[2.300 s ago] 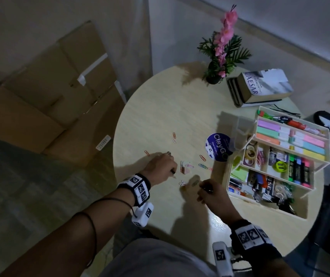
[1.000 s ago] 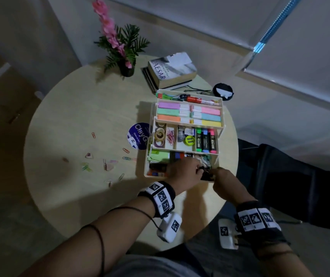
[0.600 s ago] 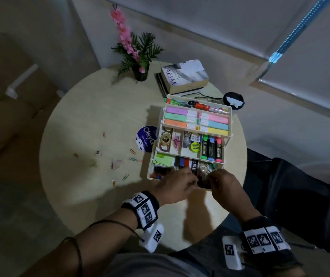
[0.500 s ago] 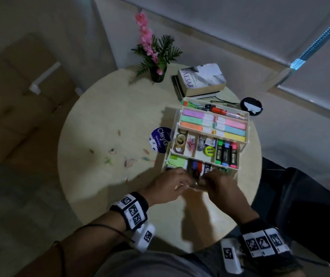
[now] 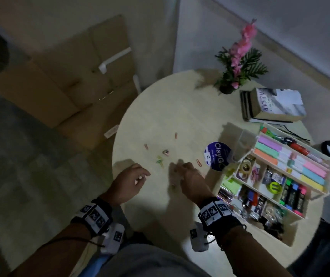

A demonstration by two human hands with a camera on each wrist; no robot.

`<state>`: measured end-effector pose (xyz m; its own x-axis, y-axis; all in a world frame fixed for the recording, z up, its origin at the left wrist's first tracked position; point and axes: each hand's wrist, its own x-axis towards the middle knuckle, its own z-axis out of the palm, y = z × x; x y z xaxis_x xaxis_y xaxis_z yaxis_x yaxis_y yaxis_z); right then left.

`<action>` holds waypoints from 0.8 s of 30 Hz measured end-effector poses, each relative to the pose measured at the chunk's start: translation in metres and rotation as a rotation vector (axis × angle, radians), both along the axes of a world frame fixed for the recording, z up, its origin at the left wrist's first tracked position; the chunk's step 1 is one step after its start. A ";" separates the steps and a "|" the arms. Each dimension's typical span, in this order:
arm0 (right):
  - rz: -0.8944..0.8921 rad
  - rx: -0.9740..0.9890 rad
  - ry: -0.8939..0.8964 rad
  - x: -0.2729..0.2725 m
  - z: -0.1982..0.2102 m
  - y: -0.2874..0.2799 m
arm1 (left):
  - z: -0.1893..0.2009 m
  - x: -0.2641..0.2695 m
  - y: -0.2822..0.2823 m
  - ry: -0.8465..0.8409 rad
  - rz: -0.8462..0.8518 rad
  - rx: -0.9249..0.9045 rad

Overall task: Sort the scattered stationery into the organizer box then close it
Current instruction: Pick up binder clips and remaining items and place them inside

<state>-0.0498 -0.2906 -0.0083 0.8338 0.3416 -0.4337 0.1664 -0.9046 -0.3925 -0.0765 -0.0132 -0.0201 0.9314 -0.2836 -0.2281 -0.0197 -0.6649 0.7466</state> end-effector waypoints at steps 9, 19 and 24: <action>-0.265 0.111 -0.039 -0.013 -0.020 -0.004 | -0.010 0.073 -0.024 -0.084 -0.092 0.056; -0.507 0.362 -0.094 -0.052 0.002 -0.029 | -0.032 0.120 -0.076 -0.020 -0.249 0.059; -0.527 0.426 -0.197 -0.054 0.020 -0.029 | -0.027 0.109 -0.084 0.044 -0.113 -0.107</action>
